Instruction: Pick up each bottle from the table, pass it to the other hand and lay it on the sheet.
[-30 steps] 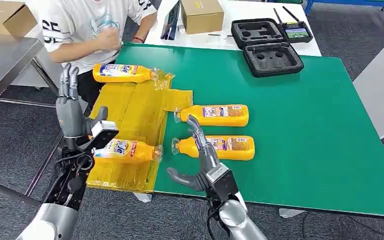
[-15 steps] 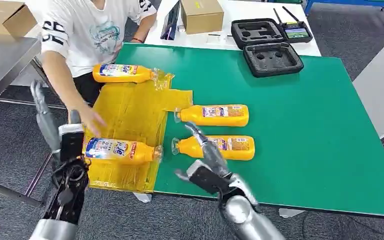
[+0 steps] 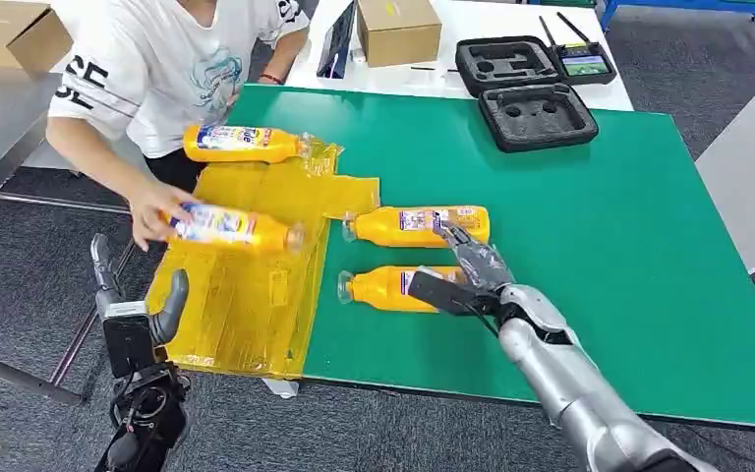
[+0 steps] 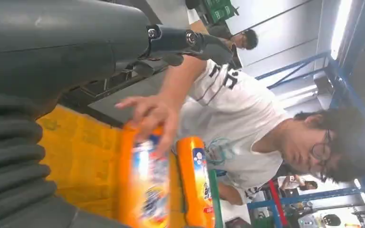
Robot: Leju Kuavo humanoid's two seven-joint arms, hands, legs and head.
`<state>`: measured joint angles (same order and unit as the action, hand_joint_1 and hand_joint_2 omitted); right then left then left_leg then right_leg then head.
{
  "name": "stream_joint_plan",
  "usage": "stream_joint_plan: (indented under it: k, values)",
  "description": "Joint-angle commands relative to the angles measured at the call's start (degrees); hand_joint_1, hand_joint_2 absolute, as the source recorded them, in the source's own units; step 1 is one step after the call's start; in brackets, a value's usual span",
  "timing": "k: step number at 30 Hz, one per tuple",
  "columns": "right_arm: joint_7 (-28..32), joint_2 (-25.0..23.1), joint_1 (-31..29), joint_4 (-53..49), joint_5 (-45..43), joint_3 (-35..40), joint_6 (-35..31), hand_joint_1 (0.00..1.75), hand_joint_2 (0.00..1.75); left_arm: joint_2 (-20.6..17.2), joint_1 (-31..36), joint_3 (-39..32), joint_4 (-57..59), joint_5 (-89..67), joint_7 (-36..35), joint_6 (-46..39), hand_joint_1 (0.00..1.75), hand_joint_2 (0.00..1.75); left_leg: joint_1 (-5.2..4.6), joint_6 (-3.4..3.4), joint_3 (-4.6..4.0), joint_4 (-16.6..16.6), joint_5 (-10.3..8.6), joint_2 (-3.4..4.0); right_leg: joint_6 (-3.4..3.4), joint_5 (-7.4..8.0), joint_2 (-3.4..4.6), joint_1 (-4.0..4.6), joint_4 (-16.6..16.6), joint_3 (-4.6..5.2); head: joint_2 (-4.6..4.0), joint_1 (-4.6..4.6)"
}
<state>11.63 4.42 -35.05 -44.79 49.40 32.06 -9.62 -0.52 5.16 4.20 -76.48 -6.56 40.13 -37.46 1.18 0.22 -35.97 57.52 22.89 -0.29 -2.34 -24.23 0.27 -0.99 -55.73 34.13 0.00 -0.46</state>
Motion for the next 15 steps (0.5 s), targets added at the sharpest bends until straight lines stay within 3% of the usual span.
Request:
stream_joint_plan:
  k: [1, 15]
  values:
    - [0.15, 0.54, -5.41, 11.40, -0.44, 3.25, 2.23, 0.00, 1.75, -0.68, 1.62, 2.03, 5.06, 0.58, -0.13, -0.23, 0.00, 1.75, -0.02, 0.03, 0.13, -0.05, 0.02, -0.03, 0.05, -0.04, -0.06, 0.00, 0.05, -0.13, 0.00, 0.00]
    - [0.94, -0.74, -6.90, 14.27, -0.99, 3.65, 3.32, 0.00, 1.75, -0.69, 1.51, 2.37, 5.20, 0.52, -0.13, -0.45, 0.00, 1.75, -0.03, 0.04, 0.19, -0.03, 0.08, 0.04, 0.09, -0.08, -0.01, 0.00, 0.00, -0.19, 0.00, 0.00]
